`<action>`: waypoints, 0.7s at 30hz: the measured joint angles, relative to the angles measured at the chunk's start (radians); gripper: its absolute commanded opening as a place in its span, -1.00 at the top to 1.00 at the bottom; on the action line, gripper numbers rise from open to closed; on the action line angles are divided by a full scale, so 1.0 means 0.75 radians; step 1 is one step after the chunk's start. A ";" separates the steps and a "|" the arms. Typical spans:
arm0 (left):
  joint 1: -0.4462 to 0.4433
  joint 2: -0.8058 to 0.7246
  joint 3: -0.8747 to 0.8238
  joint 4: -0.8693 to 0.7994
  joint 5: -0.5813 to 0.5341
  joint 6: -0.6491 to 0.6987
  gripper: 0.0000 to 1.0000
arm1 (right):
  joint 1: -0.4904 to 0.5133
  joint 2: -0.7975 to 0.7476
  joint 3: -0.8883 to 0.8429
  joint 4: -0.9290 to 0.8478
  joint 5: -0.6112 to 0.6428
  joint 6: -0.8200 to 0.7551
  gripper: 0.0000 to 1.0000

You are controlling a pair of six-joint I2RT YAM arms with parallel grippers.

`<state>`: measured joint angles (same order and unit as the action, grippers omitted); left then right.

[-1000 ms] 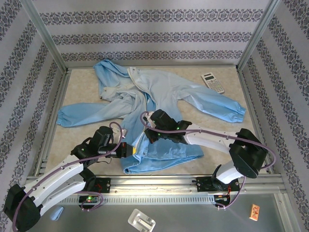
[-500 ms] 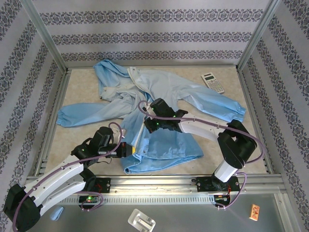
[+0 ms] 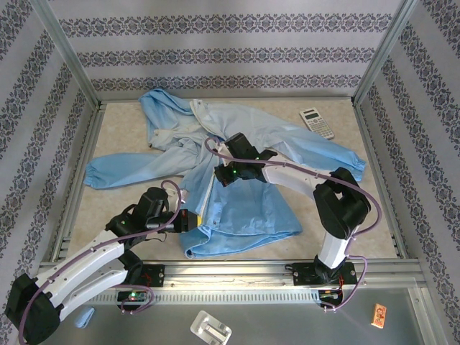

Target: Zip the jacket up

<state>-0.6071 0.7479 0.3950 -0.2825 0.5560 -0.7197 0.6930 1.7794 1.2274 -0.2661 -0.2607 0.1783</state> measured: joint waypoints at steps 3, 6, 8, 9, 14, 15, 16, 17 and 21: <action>-0.001 -0.005 0.000 0.005 0.016 -0.001 1.00 | -0.014 0.004 0.002 0.004 0.010 -0.004 1.00; 0.000 -0.019 0.000 0.010 0.022 -0.002 1.00 | -0.014 0.004 0.002 0.007 0.011 -0.005 1.00; 0.000 -0.025 0.001 0.012 0.025 -0.003 1.00 | -0.014 0.004 0.002 0.006 0.012 -0.010 1.00; 0.000 -0.027 0.000 0.011 0.025 -0.003 1.00 | -0.014 0.004 0.003 0.005 0.012 -0.013 1.00; 0.000 -0.029 0.001 0.017 0.029 -0.003 1.00 | -0.037 0.004 0.038 -0.015 0.025 -0.039 1.00; 0.000 -0.031 0.001 0.019 0.031 -0.003 1.00 | -0.050 0.004 0.051 -0.020 0.027 -0.043 1.00; 0.001 -0.031 0.002 0.025 0.029 -0.002 1.00 | -0.065 0.004 0.062 -0.022 0.031 -0.047 1.00; 0.001 -0.032 0.004 0.039 0.025 -0.002 1.00 | -0.076 0.004 0.074 -0.033 0.023 -0.054 1.00; 0.001 -0.046 0.008 0.060 0.026 -0.001 1.00 | -0.083 0.004 0.105 -0.065 0.019 -0.079 1.00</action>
<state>-0.6067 0.7136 0.4007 -0.2379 0.5755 -0.7204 0.6304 1.7824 1.3064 -0.3149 -0.2462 0.1188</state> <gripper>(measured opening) 0.054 0.050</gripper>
